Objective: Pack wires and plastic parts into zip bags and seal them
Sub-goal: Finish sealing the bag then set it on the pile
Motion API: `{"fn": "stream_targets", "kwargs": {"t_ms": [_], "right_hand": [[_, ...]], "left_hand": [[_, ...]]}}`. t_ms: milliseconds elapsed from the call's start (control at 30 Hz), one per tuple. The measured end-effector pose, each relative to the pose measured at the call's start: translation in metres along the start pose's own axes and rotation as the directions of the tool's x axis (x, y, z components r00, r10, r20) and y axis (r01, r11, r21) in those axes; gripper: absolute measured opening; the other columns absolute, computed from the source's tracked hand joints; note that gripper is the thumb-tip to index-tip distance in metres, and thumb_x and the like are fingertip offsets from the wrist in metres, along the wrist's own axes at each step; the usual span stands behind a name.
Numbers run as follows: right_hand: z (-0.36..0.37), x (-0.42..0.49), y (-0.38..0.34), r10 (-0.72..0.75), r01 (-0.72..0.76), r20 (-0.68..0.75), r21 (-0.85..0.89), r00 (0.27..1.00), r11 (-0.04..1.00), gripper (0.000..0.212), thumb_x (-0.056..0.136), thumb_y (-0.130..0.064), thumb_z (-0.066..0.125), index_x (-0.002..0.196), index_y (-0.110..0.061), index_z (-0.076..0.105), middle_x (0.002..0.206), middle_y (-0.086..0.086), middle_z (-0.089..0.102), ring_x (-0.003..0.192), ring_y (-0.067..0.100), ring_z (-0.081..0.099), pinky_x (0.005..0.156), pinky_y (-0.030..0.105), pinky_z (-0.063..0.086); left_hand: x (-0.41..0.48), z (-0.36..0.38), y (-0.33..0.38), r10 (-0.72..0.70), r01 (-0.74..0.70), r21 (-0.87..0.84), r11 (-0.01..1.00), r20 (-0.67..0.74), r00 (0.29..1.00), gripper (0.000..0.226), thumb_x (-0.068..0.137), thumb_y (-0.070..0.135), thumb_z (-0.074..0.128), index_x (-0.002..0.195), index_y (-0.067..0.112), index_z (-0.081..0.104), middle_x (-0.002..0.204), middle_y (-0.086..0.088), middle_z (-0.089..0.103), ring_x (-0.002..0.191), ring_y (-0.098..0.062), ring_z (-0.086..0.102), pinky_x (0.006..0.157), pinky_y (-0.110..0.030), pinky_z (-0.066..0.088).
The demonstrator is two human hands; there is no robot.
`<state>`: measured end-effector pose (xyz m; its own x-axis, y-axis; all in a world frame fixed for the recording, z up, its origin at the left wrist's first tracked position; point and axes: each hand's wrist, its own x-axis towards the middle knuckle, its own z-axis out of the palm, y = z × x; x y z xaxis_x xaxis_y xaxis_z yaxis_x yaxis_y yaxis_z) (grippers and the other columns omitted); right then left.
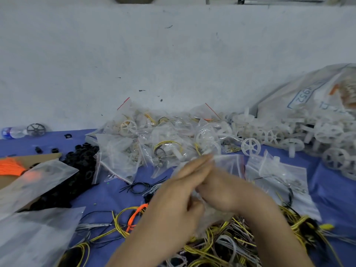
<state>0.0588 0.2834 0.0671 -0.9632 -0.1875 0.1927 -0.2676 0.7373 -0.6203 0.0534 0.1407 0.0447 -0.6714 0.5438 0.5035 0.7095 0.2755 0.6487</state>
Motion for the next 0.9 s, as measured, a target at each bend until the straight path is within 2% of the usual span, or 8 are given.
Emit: {"fn": "stream_targets", "kwargs": {"t_ms": [133, 200, 267, 400, 500, 667, 800, 900], "right_hand": [[-0.033, -0.017, -0.024, -0.15, 0.175, -0.138, 0.199, 0.979, 0.964, 0.032, 0.098, -0.016, 0.044, 0.117, -0.035, 0.062, 0.098, -0.006, 0.072, 0.095, 0.019, 0.066, 0.086, 0.034, 0.049], [-0.045, -0.021, -0.024, -0.228, 0.384, -0.423, 0.332, 0.877, 0.861, 0.03, 0.095, -0.007, 0.046, 0.102, -0.025, 0.07, 0.084, -0.004, 0.074, 0.085, 0.016, 0.069, 0.078, 0.023, 0.053], [-0.047, -0.012, -0.013, -0.163, 0.425, -0.533, 0.417, 0.83, 0.803, 0.03, 0.093, 0.0, 0.046, 0.094, -0.015, 0.072, 0.076, 0.003, 0.073, 0.079, 0.013, 0.07, 0.074, 0.016, 0.052], [-0.031, 0.017, 0.041, 0.13, -0.102, -0.12, 0.217, 0.984, 0.971, 0.024, 0.096, -0.014, 0.049, 0.109, -0.026, 0.065, 0.1, 0.001, 0.071, 0.096, 0.016, 0.065, 0.087, 0.033, 0.051], [-0.025, 0.022, 0.074, 0.35, -0.356, 0.241, -0.021, 0.905, 0.934, 0.03, 0.097, -0.033, 0.049, 0.126, -0.031, 0.053, 0.13, -0.001, 0.052, 0.111, 0.01, 0.053, 0.092, 0.028, 0.043], [-0.043, 0.024, 0.089, 0.312, -0.29, 0.007, 0.385, 0.95, 0.876, 0.016, 0.089, -0.033, 0.059, 0.099, -0.042, 0.068, 0.105, -0.009, 0.069, 0.09, 0.003, 0.066, 0.074, 0.021, 0.051], [-0.015, 0.077, 0.093, 0.428, -0.428, 0.048, 0.217, 0.903, 0.878, 0.026, 0.088, -0.012, 0.059, 0.114, -0.018, 0.062, 0.104, 0.009, 0.063, 0.081, 0.021, 0.064, 0.08, 0.041, 0.055], [0.023, 0.115, 0.098, 0.421, -0.424, 0.068, 0.038, 0.905, 0.905, 0.067, 0.089, -0.017, 0.06, 0.146, -0.02, 0.026, 0.115, 0.013, 0.054, 0.076, 0.02, 0.059, 0.064, 0.027, 0.05]], "left_hand": [[0.003, -0.042, -0.01, -0.162, 0.108, -0.196, 0.974, -0.284, 0.945, 0.074, 0.08, -0.015, 0.044, 0.119, 0.047, 0.053, 0.133, 0.042, 0.041, 0.109, -0.003, 0.06, 0.084, -0.019, 0.048], [0.002, -0.06, -0.023, -0.242, 0.153, -0.247, 0.957, -0.387, 0.89, 0.076, 0.081, -0.018, 0.044, 0.116, 0.048, 0.055, 0.127, 0.045, 0.043, 0.121, -0.031, 0.051, 0.077, -0.024, 0.05], [0.0, -0.073, -0.035, -0.276, 0.178, -0.255, 0.951, -0.43, 0.859, 0.073, 0.083, -0.016, 0.044, 0.116, 0.048, 0.057, 0.126, 0.046, 0.043, 0.129, -0.03, 0.043, 0.073, -0.022, 0.049], [-0.003, -0.089, -0.064, -0.38, 0.267, -0.298, 0.917, -0.445, 0.811, 0.067, 0.084, -0.014, 0.045, 0.107, 0.047, 0.062, 0.13, 0.028, 0.052, 0.103, -0.004, 0.062, 0.066, -0.017, 0.048], [-0.009, -0.102, -0.089, -0.503, 0.346, -0.39, 0.853, -0.442, 0.743, 0.055, 0.09, -0.01, 0.044, 0.11, 0.037, 0.064, 0.132, 0.013, 0.056, 0.073, -0.006, 0.054, 0.061, -0.018, 0.044], [-0.026, -0.12, -0.126, -0.579, 0.567, -0.151, 0.81, -0.365, 0.729, 0.051, 0.089, -0.015, 0.049, 0.136, 0.005, 0.049, 0.15, -0.002, 0.037, 0.135, -0.02, 0.036, 0.077, -0.01, 0.041], [-0.032, -0.127, -0.136, -0.608, 0.583, -0.192, 0.79, -0.373, 0.701, 0.05, 0.088, -0.015, 0.05, 0.135, 0.004, 0.051, 0.147, -0.003, 0.041, 0.134, -0.018, 0.036, 0.098, -0.025, 0.03], [-0.032, -0.127, -0.137, -0.58, 0.546, -0.206, 0.812, -0.391, 0.715, 0.049, 0.089, -0.013, 0.047, 0.131, 0.011, 0.055, 0.144, 0.004, 0.045, 0.13, -0.01, 0.039, 0.098, -0.024, 0.029]]}}
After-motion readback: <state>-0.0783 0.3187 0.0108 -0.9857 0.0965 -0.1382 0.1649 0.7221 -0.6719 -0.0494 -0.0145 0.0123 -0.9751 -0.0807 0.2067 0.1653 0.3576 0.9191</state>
